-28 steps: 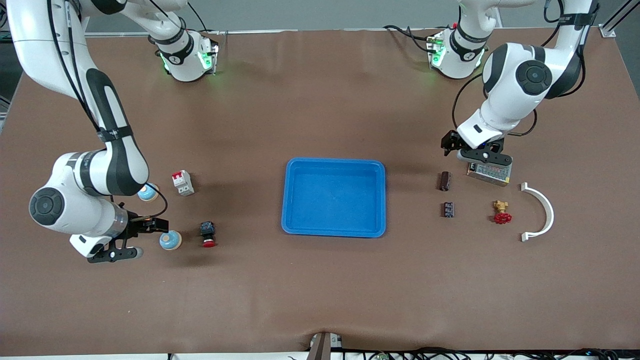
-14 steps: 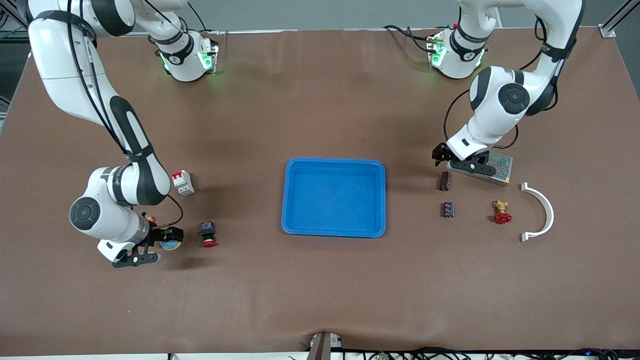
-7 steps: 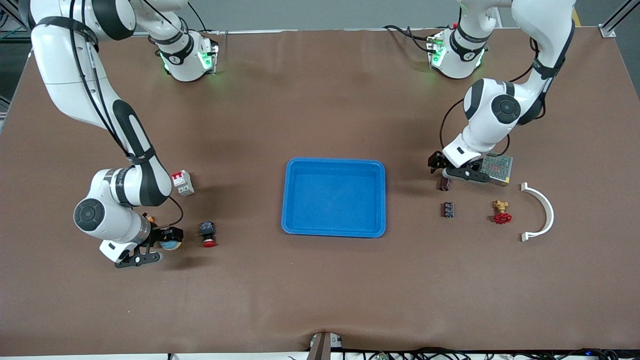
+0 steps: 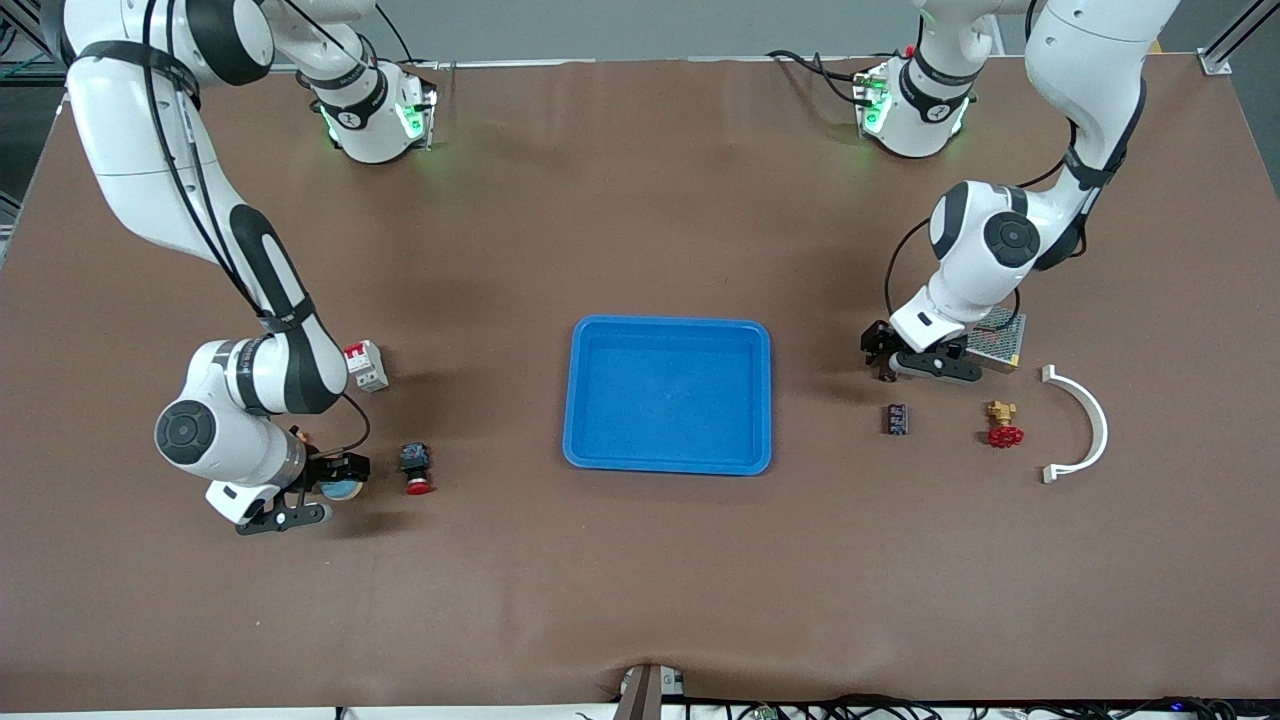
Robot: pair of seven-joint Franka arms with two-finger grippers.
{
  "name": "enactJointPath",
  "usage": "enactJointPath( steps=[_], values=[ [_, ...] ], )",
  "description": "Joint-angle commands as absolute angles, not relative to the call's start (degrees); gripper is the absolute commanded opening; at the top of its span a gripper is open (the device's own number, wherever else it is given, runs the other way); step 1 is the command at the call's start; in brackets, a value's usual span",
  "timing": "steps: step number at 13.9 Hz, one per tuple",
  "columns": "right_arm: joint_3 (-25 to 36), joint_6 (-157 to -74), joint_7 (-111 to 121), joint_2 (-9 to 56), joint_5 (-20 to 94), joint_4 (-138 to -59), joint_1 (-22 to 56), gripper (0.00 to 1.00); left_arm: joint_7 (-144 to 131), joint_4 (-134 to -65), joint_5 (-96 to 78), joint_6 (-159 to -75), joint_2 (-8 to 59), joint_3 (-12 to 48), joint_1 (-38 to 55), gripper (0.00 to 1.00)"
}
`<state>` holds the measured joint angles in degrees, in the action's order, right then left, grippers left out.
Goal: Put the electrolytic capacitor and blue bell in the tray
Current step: 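Grasp the blue button with the right gripper while the left gripper grasps a capacitor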
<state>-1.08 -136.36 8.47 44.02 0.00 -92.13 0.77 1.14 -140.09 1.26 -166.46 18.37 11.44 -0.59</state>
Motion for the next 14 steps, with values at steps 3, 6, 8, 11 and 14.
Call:
enactJointPath(
  steps=[3,6,8,11,14],
  values=[
    [-1.3,-136.4,8.8,44.5,-0.7,-91.8,0.5,0.88,1.4,-139.0,2.3,-167.3,19.6,11.5,-0.8,1.00],
    [-1.3,-136.7,8.8,44.9,-0.6,-91.8,0.5,0.79,1.4,-139.0,2.4,-167.7,21.1,11.4,-0.9,1.00],
    [-1.3,-136.7,8.8,45.0,-0.6,-91.8,0.5,0.72,1.3,-139.3,2.4,-167.8,21.5,11.4,-0.8,1.00],
    [-1.3,-136.7,8.8,45.1,-0.5,-91.6,0.9,0.58,1.1,-139.5,2.5,-167.7,21.5,11.4,-0.9,1.00],
    [-1.3,-136.7,8.6,45.1,-0.4,-91.4,0.8,0.50,1.0,-139.7,2.5,-167.7,21.3,11.4,-0.9,1.00]
  ],
)
